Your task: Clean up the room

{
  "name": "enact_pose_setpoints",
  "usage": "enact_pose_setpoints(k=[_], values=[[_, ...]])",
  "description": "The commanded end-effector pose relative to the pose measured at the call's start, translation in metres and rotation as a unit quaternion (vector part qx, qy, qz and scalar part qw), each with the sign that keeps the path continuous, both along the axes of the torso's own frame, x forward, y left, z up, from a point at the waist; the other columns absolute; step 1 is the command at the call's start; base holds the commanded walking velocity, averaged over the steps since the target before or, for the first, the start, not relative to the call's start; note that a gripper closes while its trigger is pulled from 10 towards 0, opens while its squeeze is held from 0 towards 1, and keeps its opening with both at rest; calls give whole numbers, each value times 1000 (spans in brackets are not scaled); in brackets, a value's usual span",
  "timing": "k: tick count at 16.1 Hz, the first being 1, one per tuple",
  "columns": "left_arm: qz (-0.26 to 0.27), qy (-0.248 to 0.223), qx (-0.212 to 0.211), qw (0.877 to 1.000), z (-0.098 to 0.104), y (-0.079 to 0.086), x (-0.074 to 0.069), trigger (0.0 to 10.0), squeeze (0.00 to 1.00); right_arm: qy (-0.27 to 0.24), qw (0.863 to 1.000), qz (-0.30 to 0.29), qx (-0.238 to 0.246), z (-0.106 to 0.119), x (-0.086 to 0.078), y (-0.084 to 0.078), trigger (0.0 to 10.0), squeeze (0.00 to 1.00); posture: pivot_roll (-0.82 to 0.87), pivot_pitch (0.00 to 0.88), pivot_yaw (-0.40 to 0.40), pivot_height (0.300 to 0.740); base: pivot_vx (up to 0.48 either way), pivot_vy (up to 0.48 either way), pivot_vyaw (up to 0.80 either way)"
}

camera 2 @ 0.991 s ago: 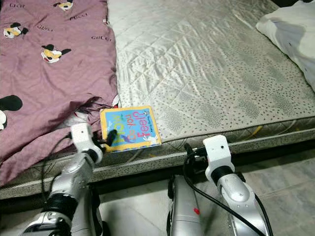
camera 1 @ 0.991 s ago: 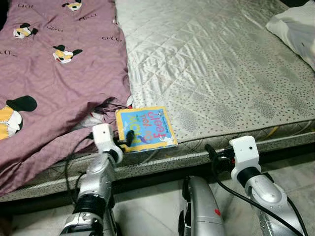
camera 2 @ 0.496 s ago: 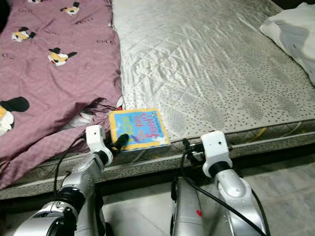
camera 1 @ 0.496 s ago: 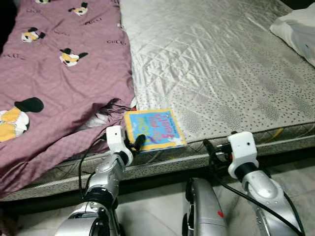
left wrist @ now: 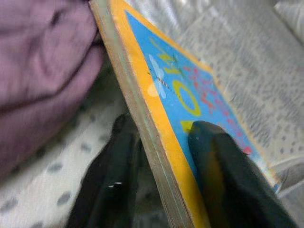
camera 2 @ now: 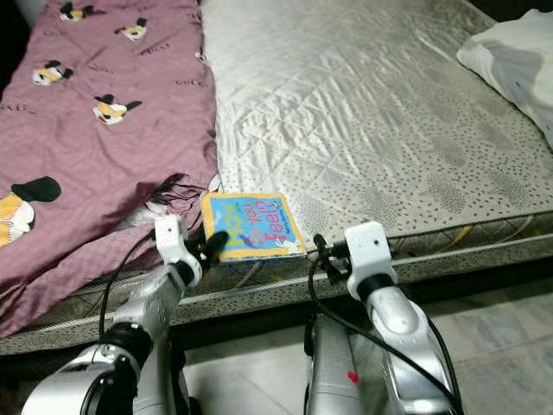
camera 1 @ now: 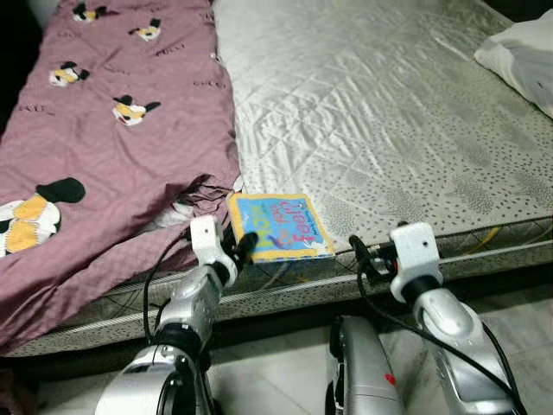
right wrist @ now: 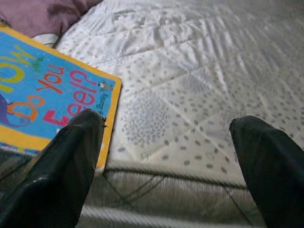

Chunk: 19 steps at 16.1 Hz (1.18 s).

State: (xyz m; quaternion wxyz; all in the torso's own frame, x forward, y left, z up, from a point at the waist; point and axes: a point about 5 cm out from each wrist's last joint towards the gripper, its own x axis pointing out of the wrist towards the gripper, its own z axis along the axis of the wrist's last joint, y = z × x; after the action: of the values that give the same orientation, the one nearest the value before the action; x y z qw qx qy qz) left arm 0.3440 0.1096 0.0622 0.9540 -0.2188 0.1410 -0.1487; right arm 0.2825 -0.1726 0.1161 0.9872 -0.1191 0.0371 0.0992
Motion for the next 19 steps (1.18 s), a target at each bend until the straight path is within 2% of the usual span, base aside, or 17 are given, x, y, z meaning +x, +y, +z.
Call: enact_pose_setpoints(k=[1,3,7,9,11,13,14,15,16,17,18,19], values=[[12,-29,1,1000,11,6,6,0,0,-3,1000,-1,2,-2,3,2,10000,0,-123,51,56,555,0,0,0],[17,-66,3,998,24,12,11,0,0,-15,1000,-1,10,0,9,7,10000,0,-97,26,58,555,0,0,0],[35,-155,77,984,43,34,8,0,0,-35,997,4,69,4,24,25,10000,0,-33,0,76,555,0,0,0],[45,-195,114,973,51,45,0,0,0,-28,990,6,139,5,28,34,10000,0,-13,0,84,555,0,0,0],[55,-221,140,964,56,54,-13,0,0,-20,977,15,211,4,31,45,10000,0,21,0,96,555,0,0,0],[64,-225,157,959,56,59,-26,0,0,-19,977,24,210,0,35,54,10000,0,39,0,102,555,0,0,0],[67,-221,161,959,55,60,-28,0,0,-18,977,22,212,-1,36,55,10000,0,47,0,98,555,0,0,0],[82,-221,165,958,55,62,-29,3176,0,-15,978,23,206,-2,35,55,10000,0,43,0,90,555,0,0,0],[86,-219,169,957,55,62,-29,3176,0,-15,978,25,206,-2,35,55,10000,0,43,0,90,555,0,0,0],[95,-200,171,960,49,63,-30,10000,0,-14,980,28,198,-3,34,54,10000,0,40,0,85,555,0,0,0],[112,-136,151,973,32,64,-32,10000,1000,-17,985,29,170,-6,32,47,10000,0,26,0,77,555,0,0,0],[113,-99,142,978,22,64,-32,10000,1000,-18,986,26,163,-7,30,43,10000,0,19,0,73,555,0,0,0]])
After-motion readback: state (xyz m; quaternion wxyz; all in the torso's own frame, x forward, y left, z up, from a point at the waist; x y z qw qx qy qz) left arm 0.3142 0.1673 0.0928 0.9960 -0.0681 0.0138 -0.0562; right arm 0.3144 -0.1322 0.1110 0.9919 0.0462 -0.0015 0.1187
